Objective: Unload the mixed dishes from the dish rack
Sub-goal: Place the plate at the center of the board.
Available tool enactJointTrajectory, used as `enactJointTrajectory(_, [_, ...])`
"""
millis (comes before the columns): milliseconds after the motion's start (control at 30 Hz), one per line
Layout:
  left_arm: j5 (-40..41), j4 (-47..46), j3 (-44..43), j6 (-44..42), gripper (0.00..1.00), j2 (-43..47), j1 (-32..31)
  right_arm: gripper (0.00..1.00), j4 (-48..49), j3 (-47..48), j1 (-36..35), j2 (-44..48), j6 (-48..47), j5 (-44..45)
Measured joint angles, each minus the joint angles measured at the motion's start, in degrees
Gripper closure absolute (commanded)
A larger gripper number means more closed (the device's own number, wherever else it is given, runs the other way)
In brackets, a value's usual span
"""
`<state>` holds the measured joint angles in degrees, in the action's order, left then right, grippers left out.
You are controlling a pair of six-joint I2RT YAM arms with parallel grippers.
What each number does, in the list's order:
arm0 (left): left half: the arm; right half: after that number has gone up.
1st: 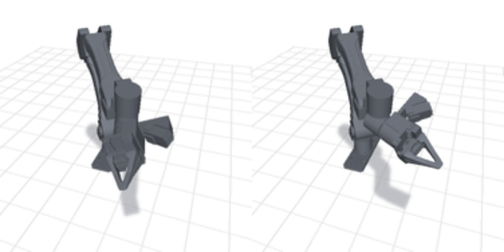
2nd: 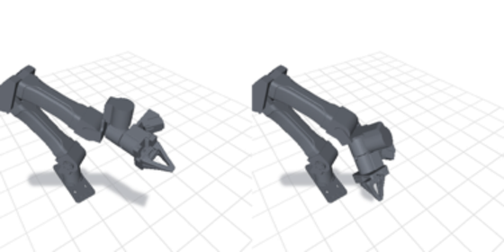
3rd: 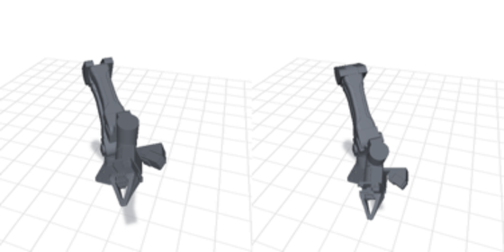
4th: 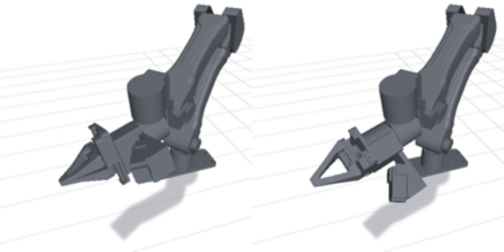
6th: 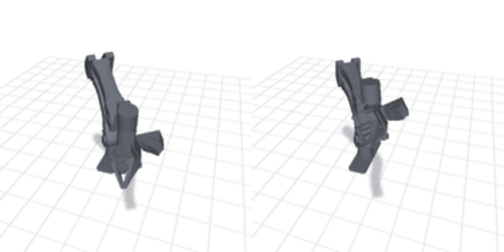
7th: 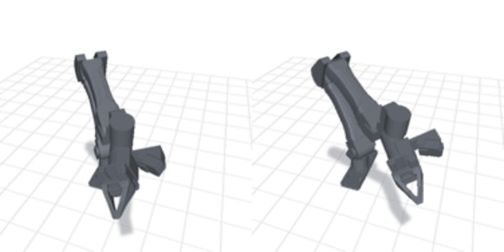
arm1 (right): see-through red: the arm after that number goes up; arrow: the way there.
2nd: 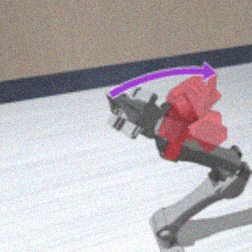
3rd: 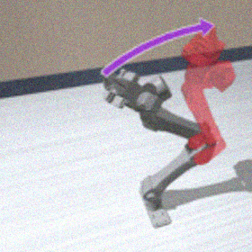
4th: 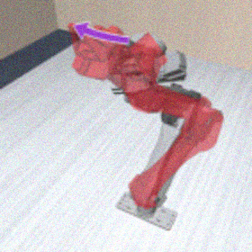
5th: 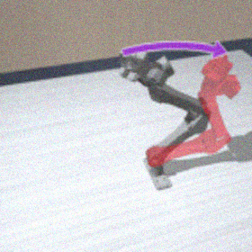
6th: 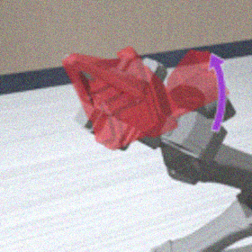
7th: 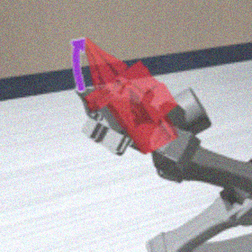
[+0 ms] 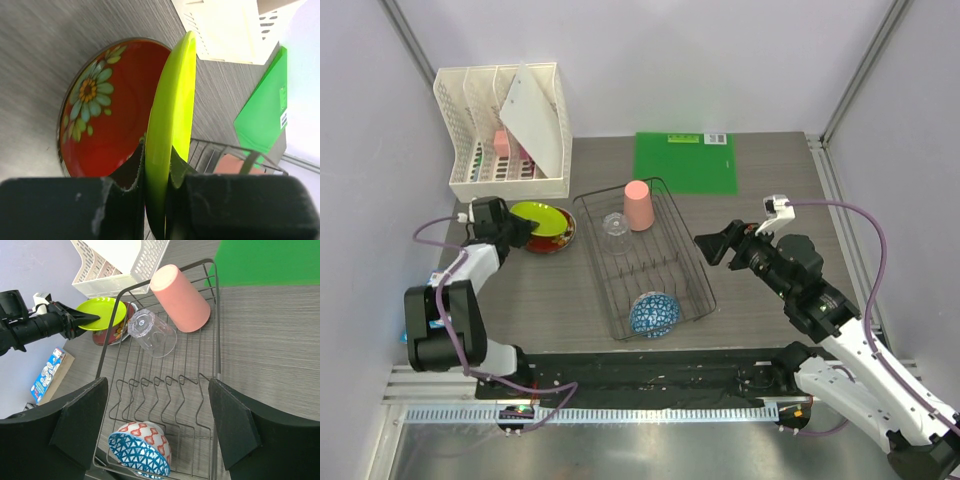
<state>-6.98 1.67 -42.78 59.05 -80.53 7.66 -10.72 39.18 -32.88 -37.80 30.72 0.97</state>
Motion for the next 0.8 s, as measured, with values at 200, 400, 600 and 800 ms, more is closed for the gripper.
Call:
enactJointTrajectory(200, [-3.91,-7.43,0.09,1.66,0.98,-7.56,0.39,0.13,-0.31,-0.57,0.0,0.55,-0.46,0.92])
enactJointTrajectory(400, [-8.92,-12.13,-2.05,2.71,0.79,-12.81,0.66,0.14,-0.52,-0.96,0.0,0.52,-0.46,1.09])
enactJointTrajectory(600, [-10.73,-9.29,-3.17,2.29,0.61,-13.6,0.66,0.14,-0.5,-1.11,0.0,0.52,-0.46,1.14])
enactJointTrajectory(800, [-10.27,-0.9,-5.79,0.15,0.5,-13.22,0.66,0.13,-0.48,-1.6,0.0,-0.09,-0.46,1.11])
